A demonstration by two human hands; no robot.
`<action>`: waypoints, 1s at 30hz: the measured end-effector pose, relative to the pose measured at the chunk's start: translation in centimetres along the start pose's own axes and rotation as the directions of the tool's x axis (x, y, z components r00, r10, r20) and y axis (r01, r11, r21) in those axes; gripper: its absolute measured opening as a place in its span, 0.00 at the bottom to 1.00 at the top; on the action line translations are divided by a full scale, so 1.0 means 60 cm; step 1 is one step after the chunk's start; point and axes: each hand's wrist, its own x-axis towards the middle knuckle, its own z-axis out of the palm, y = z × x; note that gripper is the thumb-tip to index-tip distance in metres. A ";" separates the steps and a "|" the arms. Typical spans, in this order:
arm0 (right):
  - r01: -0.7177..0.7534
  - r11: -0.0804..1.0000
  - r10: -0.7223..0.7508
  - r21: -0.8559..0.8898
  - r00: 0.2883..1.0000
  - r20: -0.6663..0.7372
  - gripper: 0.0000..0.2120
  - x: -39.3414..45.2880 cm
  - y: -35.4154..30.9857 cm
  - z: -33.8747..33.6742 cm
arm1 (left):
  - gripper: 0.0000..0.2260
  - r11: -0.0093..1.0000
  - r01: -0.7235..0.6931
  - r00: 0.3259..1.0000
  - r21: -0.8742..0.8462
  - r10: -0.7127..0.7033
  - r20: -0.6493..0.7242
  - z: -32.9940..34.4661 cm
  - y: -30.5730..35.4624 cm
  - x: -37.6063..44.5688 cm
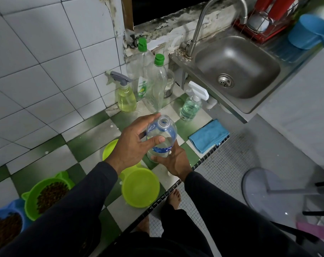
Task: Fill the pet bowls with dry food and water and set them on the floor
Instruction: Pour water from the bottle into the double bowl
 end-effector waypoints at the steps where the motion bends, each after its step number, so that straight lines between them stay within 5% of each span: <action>1: -0.008 1.000 0.008 -0.024 1.000 0.004 0.36 0.001 0.000 -0.001 | 0.29 1.000 0.002 1.000 -0.007 -0.002 -0.007 0.000 0.002 -0.001; 18: 0.092 0.983 -0.104 -0.160 0.992 -0.069 0.42 -0.107 -0.040 -0.041 | 0.29 0.989 -0.105 0.991 -0.101 0.096 -0.092 0.020 0.073 -0.089; 23: 0.227 0.950 -0.234 -0.216 0.972 -0.007 0.42 -0.171 -0.040 -0.076 | 0.26 0.986 -0.098 0.986 -0.134 0.078 -0.150 0.055 0.086 -0.141; 30: 0.234 0.927 -0.216 -0.295 0.972 0.091 0.42 -0.256 -0.004 -0.125 | 0.30 0.991 -0.069 0.972 -0.116 0.040 -0.232 0.125 0.083 -0.226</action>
